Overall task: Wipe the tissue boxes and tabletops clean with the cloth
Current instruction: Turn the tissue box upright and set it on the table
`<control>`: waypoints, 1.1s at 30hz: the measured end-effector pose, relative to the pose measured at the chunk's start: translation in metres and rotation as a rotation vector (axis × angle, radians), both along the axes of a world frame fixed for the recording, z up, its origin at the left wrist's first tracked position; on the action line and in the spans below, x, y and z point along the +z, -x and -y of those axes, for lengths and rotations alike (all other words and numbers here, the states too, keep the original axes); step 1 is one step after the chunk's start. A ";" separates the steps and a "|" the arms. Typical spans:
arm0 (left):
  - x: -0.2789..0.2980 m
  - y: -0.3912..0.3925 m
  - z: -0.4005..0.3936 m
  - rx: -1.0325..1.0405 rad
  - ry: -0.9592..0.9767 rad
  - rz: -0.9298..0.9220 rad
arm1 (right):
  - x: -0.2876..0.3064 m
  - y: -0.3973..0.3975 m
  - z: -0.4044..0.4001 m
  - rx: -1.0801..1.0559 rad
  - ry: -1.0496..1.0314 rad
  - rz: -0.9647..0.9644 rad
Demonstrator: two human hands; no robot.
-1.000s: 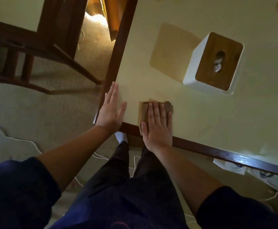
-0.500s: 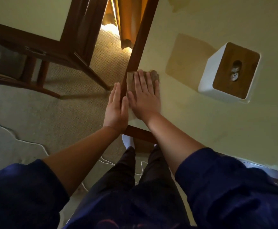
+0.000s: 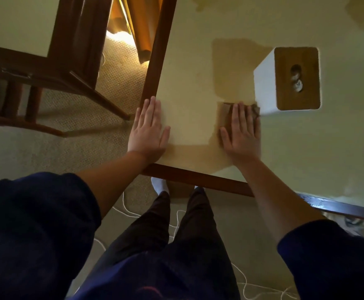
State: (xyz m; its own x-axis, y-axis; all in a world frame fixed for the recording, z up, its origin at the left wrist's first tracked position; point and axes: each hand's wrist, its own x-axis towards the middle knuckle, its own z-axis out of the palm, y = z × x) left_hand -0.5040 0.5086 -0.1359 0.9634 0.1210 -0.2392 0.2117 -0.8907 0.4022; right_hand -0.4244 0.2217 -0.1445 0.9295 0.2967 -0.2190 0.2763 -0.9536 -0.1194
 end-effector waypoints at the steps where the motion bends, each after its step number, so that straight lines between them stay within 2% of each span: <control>1: -0.002 0.001 -0.001 -0.014 -0.010 -0.002 | 0.000 0.001 0.008 -0.023 0.004 -0.003; 3: -0.006 0.003 -0.002 -0.038 -0.039 0.002 | 0.001 0.010 0.023 -0.085 0.010 -0.010; 6: -0.009 0.003 -0.002 -0.052 -0.055 0.021 | 0.003 0.044 0.031 -0.288 0.012 -0.010; 9: -0.012 0.004 -0.002 -0.057 -0.084 0.053 | 0.001 0.077 0.005 -0.533 0.016 0.005; 11: -0.015 0.004 -0.002 -0.054 -0.094 0.069 | -0.001 0.077 -0.021 -0.622 0.007 0.004; 19: -0.018 0.002 0.000 -0.037 -0.077 0.097 | -0.004 0.005 -0.098 -0.387 -0.039 0.022; 25: -0.021 0.004 -0.002 -0.061 -0.115 0.144 | 0.000 -0.043 -0.164 -0.065 -0.044 0.010; 29: -0.018 0.006 -0.002 -0.061 -0.099 0.142 | -0.001 -0.032 -0.128 0.067 -0.038 0.006; 33: -0.018 0.003 -0.001 -0.042 -0.089 0.108 | 0.000 -0.008 -0.070 -0.090 -0.038 -0.013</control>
